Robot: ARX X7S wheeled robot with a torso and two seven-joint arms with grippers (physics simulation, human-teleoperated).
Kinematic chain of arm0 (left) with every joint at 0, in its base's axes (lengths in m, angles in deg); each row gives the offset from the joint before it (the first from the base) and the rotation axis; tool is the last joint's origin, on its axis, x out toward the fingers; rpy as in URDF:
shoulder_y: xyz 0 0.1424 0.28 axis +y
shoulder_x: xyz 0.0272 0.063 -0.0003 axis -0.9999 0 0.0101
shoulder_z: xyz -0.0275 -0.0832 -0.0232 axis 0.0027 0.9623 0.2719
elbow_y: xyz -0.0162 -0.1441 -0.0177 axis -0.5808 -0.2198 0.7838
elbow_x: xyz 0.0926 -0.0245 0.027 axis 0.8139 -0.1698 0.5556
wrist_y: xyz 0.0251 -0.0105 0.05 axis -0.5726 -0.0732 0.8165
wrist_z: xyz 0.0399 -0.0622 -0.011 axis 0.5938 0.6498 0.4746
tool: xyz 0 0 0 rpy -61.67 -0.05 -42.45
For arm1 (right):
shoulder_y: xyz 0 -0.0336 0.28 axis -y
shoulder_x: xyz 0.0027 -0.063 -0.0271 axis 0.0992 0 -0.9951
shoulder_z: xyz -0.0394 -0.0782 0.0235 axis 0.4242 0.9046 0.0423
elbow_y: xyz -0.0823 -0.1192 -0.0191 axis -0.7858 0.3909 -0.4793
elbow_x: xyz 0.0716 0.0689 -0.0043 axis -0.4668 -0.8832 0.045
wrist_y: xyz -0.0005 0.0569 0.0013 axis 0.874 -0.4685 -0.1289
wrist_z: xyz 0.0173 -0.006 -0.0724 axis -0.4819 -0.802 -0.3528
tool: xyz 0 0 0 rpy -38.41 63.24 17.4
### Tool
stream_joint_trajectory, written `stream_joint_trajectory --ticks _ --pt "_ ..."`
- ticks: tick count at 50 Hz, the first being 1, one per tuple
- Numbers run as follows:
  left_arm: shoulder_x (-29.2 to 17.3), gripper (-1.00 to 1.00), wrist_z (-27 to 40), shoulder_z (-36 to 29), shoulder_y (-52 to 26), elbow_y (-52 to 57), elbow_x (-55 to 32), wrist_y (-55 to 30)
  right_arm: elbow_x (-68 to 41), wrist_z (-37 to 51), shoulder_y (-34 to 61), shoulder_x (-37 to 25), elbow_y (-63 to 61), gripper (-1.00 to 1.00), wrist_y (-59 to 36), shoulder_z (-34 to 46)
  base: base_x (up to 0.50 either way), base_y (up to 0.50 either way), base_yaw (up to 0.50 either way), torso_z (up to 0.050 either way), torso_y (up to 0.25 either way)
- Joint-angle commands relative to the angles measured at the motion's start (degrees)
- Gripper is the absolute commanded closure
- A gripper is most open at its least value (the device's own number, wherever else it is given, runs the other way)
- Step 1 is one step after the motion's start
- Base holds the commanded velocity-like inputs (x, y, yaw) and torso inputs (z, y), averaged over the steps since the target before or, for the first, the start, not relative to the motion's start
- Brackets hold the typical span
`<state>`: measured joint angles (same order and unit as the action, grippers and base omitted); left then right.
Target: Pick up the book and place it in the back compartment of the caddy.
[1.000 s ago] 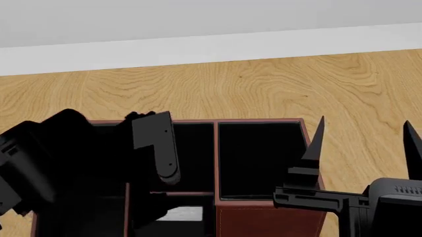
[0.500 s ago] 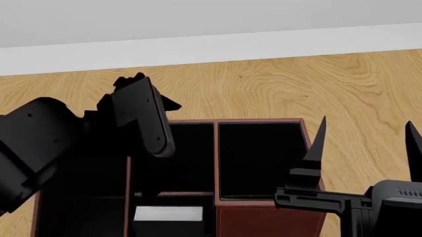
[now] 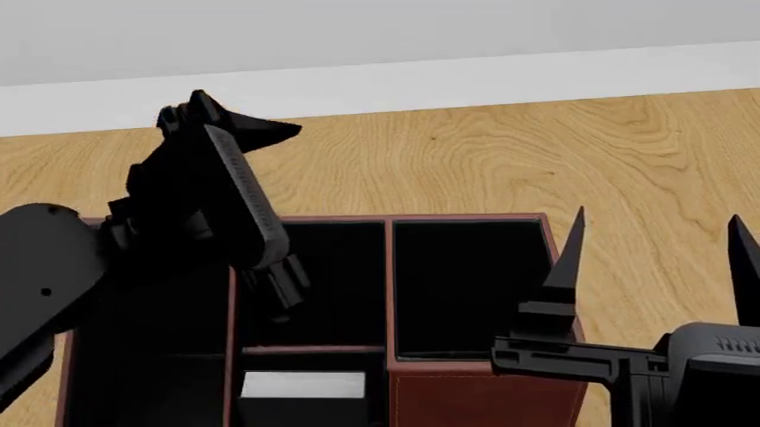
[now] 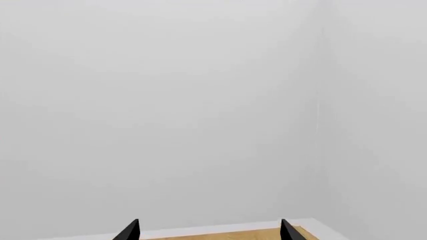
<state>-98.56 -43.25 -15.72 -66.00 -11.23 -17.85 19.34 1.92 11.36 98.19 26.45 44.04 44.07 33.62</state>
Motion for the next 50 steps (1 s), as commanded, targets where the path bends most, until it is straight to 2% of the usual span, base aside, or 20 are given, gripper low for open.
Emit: stream_joint_trajectory --ticks 1,27,50 --pt "-2.16 -1.00 7.39 4.45 4.35 7.13 -1.61 2.44 -0.37 0.40 0.45 -0.05 -0.47 -1.00 -0.65 0.13 0.00 0.00 0.00 0.000 0.000" --pt "-6.64 -1.00 20.32 9.98 11.87 21.37 -1.75 4.84 0.37 -0.93 0.21 0.23 1.30 -1.00 1.06 0.74 0.00 0.00 0.00 0.000 0.000" --pt "-9.44 -1.00 25.41 12.16 16.46 30.04 -2.87 5.88 0.32 -0.81 0.75 0.35 1.19 -1.00 0.69 1.30 0.00 0.00 0.00 0.000 0.000"
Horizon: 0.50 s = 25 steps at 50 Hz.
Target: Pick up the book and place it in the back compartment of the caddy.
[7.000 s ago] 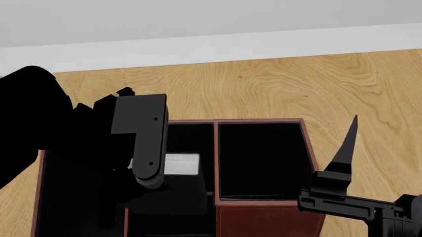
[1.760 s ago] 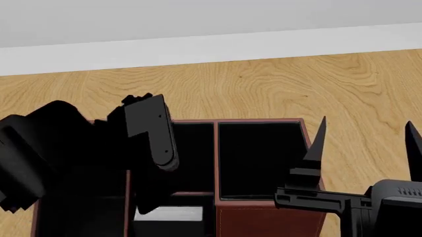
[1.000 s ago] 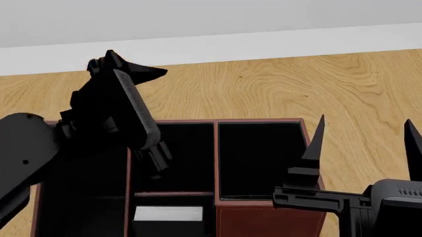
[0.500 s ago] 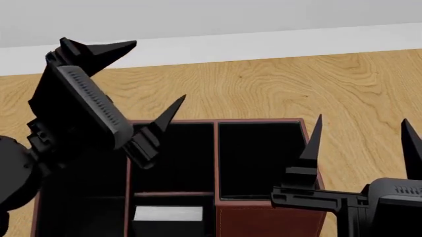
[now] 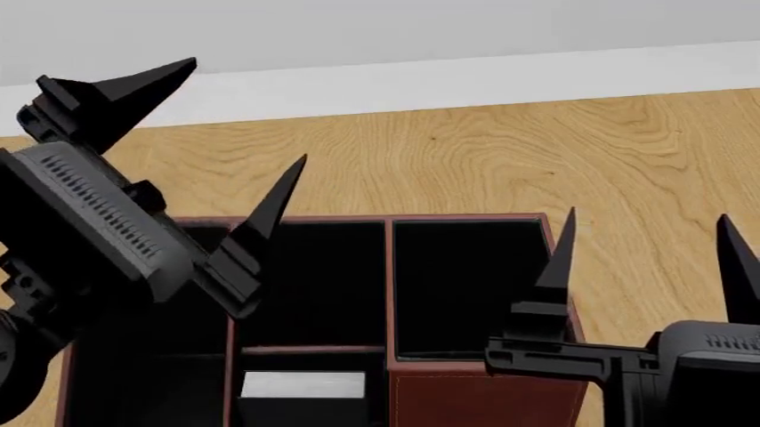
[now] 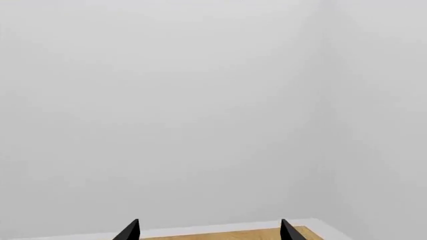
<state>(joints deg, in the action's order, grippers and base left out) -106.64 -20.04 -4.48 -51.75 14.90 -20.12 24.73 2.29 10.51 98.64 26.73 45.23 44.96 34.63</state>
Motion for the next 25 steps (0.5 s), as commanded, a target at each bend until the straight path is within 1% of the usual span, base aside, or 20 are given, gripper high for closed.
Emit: stream_joint_trajectory --ticks 1,16,25 --pt "-1.41 -1.00 2.41 0.86 2.33 4.01 -0.25 0.63 -0.09 0.06 0.32 0.08 -0.03 -1.00 -0.22 0.27 0.00 0.00 0.00 0.000 0.000" --pt "-3.28 -1.00 4.20 1.58 4.60 7.92 -0.99 0.70 -0.14 0.09 0.83 0.15 -0.12 -1.00 -0.61 0.78 0.00 0.00 0.00 0.000 0.000" --pt "-3.96 -1.00 5.05 1.61 5.96 9.06 -0.03 1.78 0.04 -0.07 0.67 0.12 0.13 -1.00 -0.21 0.78 0.00 0.00 0.00 0.000 0.000"
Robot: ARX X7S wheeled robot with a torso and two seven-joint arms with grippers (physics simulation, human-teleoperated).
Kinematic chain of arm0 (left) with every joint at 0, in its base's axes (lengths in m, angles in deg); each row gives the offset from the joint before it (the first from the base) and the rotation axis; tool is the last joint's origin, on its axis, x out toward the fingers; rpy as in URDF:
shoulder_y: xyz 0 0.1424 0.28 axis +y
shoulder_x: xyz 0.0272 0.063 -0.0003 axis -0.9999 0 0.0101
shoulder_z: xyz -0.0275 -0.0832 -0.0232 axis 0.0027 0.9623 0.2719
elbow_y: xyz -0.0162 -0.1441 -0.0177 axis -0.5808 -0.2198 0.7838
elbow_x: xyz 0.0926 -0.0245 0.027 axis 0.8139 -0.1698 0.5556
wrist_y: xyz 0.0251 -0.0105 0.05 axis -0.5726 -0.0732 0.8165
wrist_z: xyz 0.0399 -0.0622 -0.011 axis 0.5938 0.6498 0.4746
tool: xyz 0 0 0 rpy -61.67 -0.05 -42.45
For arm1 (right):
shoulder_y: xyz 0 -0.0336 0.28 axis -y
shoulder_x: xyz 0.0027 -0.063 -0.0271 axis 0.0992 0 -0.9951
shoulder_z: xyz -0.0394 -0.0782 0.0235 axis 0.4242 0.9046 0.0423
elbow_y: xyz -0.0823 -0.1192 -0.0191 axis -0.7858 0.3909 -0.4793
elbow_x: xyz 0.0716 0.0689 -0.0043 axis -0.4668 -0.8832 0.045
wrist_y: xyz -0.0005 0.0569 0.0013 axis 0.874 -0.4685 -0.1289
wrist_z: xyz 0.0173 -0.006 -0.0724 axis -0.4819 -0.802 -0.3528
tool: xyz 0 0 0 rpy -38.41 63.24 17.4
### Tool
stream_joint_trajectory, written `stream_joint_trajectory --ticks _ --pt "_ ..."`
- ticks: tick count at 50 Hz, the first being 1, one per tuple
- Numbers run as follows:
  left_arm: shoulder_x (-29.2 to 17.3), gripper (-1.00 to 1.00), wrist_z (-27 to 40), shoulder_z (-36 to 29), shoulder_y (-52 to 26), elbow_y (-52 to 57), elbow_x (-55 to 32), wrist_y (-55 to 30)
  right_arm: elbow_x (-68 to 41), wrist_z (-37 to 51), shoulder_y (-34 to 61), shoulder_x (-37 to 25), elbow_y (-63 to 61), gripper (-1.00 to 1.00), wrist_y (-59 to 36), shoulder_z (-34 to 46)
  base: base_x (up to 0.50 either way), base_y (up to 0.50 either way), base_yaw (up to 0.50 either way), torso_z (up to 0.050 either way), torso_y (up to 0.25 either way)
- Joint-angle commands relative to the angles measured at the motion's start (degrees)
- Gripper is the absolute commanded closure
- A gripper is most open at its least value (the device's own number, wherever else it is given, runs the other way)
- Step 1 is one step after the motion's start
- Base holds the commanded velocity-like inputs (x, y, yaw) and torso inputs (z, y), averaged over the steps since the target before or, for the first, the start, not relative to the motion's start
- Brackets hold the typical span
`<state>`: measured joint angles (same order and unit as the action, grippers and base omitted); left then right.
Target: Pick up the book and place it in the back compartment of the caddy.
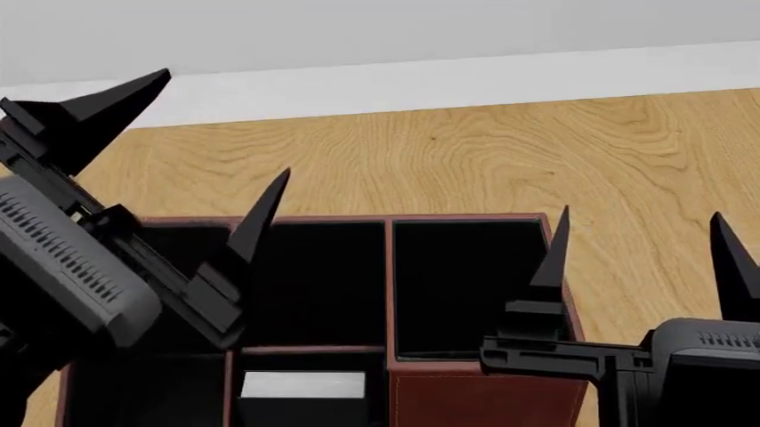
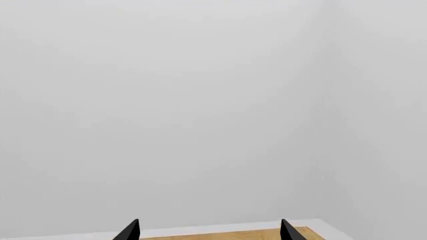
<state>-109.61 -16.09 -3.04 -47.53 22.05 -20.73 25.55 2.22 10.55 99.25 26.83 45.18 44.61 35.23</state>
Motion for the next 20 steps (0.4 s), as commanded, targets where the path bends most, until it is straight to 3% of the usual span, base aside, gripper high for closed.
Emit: stream_joint_trajectory --ticks 1,20 --pt "-1.01 -1.00 1.14 0.16 1.79 1.87 0.63 0.98 0.07 -0.06 0.13 0.03 0.13 -1.00 0.05 0.21 0.00 0.00 0.00 0.000 0.000" --pt "-3.12 -1.00 3.06 0.91 3.88 6.49 0.48 1.23 -0.17 0.26 0.67 -0.03 -0.50 -1.00 -0.60 0.59 0.00 0.00 0.00 0.000 0.000"
